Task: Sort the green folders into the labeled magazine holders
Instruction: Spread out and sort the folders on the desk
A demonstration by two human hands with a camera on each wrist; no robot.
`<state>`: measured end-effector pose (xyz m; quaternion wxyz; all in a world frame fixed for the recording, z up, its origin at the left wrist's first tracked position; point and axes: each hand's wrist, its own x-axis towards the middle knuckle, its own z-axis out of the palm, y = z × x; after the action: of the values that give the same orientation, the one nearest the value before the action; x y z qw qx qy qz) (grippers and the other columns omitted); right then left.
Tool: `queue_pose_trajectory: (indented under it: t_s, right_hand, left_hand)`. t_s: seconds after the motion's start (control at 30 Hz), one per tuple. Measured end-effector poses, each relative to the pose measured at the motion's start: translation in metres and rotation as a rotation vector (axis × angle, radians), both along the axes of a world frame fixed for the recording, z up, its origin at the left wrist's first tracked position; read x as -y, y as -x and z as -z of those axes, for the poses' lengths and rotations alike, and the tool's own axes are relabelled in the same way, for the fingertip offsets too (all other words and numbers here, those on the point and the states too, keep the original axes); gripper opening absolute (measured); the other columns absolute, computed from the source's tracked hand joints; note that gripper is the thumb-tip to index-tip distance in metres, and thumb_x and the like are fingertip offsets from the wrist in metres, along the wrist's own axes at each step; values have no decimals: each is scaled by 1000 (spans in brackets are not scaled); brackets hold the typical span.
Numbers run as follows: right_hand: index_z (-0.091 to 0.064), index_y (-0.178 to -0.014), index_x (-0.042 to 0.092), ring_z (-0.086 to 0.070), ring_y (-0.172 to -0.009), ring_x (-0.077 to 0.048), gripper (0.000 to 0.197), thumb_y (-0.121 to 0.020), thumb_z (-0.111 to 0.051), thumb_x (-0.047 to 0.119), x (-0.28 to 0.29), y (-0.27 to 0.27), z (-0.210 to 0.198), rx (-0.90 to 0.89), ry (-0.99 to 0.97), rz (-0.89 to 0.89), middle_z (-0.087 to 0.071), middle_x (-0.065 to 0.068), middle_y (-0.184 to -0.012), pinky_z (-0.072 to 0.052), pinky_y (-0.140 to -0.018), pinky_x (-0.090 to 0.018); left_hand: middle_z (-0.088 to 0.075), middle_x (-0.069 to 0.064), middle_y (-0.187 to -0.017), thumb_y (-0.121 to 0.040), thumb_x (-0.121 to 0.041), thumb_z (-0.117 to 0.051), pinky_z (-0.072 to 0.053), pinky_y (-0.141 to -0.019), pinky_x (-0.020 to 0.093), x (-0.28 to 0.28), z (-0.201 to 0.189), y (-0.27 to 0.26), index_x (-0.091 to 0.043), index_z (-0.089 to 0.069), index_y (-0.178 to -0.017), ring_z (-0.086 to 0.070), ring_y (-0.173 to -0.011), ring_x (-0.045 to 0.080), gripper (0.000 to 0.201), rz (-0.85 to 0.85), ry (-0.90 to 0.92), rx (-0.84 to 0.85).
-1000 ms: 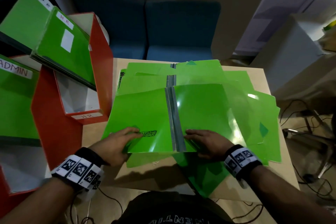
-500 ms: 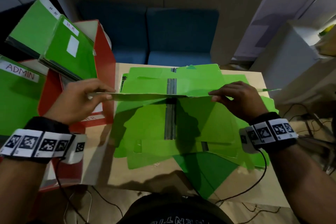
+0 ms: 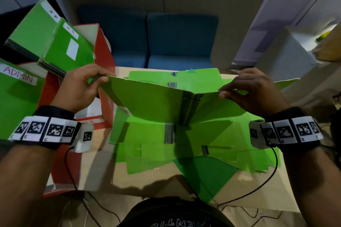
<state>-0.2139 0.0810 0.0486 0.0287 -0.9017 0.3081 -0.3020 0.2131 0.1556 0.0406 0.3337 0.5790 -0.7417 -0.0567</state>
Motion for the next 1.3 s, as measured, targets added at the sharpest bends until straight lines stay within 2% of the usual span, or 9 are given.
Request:
queue_pose_trajectory:
  t_s: [0.2, 0.33, 0.53, 0.7, 0.8, 0.93, 1.03, 1.13, 1.3]
  right_hand:
    - [-75, -85, 26, -59, -97, -27, 26, -87, -59, 46, 2, -13, 5, -88, 156, 219, -71, 3, -101, -36, -86, -39]
    - [-74, -90, 33, -52, -96, -32, 12, -84, -67, 41, -10, -39, 17, -17, 227, 585, -62, -3, -113, -36, -77, -38]
    - [-54, -133, 23, -26, -138, -31, 53, -88, -59, 51, -19, -71, 34, 194, -315, 669, -26, -17, -150, -23, -112, -35]
    - [-40, -140, 18, -7, -146, -16, 69, -84, -46, 58, -31, -95, 32, 332, -531, 479, 2, -11, -161, -8, -108, -13]
    - [-42, -137, 15, -8, -146, -18, 75, -80, -45, 62, -30, -105, 24, 345, -543, 422, -3, -15, -160, -2, -99, 3]
    - [-44, -138, 14, -28, -142, -22, 68, -85, -58, 54, -27, -117, 16, 292, -553, 386, -28, -16, -154, -23, -108, -21]
    - [-53, -134, 13, -63, -103, -30, 47, -90, -65, 23, -24, -122, 11, 291, -461, 379, -67, -17, -115, -47, -92, -33]
    - [-60, -129, 12, -67, -79, -30, 44, -86, -61, 4, -20, -124, 5, 290, -339, 366, -73, -16, -93, -51, -77, -31]
    - [-66, -120, 9, -67, -83, -12, 35, -86, -59, 2, -13, -121, -7, 489, -205, 321, -72, -3, -100, -53, -81, -22]
  left_hand:
    - [-58, -38, -92, -92, -1, -58, -36, -81, -1, 25, 9, 10, -40, -60, -94, -52, -87, -15, 39, -57, -64, -92]
    - [-58, -11, -94, -93, -1, -56, -43, -86, 22, 46, 15, 18, -10, -68, -102, -54, -93, 10, 18, -145, -24, -70]
    - [-48, 6, -112, -86, -16, -69, -35, -100, 34, 68, 28, 28, -12, -65, -98, -44, -113, 27, 13, -191, -64, -61]
    - [-47, 11, -121, -85, -18, -71, -27, -100, 24, 83, 31, 43, -12, -66, -98, -41, -116, 25, 15, -199, -11, -15]
    - [-46, 11, -122, -85, -19, -70, -28, -102, 26, 93, 31, 52, -12, -66, -99, -42, -117, 25, 16, -196, -4, -39]
    - [-45, 9, -120, -86, -20, -69, -36, -105, 36, 102, 32, 64, -13, -66, -99, -44, -117, 22, 15, -149, -17, -85]
    - [-44, 6, -116, -87, -17, -68, -35, -103, 26, 105, 33, 75, -10, -65, -99, -46, -114, 17, 15, -139, 22, -146]
    - [-46, 5, -122, -91, -15, -63, -33, -102, 20, 106, 35, 89, -8, -61, -113, -45, -118, 13, 23, -157, 23, -212]
    - [-11, 6, -161, -95, -17, -58, -13, -120, 28, 100, 49, 109, -12, -13, -154, -13, -148, 17, 74, -90, -118, -342]
